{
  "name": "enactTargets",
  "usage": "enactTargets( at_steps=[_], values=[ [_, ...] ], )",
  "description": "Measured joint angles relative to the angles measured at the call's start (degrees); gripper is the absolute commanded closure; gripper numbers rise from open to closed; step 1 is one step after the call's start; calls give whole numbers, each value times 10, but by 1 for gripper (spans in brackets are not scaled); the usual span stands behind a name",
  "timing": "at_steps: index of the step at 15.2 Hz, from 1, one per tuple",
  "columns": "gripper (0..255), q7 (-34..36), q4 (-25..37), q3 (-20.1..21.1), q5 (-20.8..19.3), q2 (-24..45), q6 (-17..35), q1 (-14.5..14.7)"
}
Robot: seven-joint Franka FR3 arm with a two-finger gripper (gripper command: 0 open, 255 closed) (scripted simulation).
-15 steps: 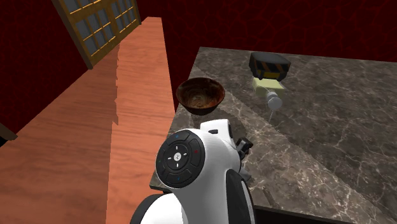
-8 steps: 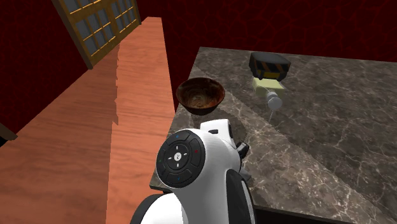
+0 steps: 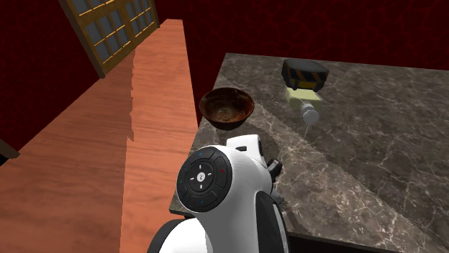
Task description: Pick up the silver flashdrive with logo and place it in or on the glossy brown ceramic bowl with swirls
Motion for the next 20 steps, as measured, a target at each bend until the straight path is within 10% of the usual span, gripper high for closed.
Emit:
enactTargets(
  at_steps=[4,7,20],
  values=[
    [0,-66,98,-37,59,58,-70,83],
    [0,-202,240,-122,253,175,-264,200],
    [0,-228,234,-150,297,205,-270,221]
  ],
)
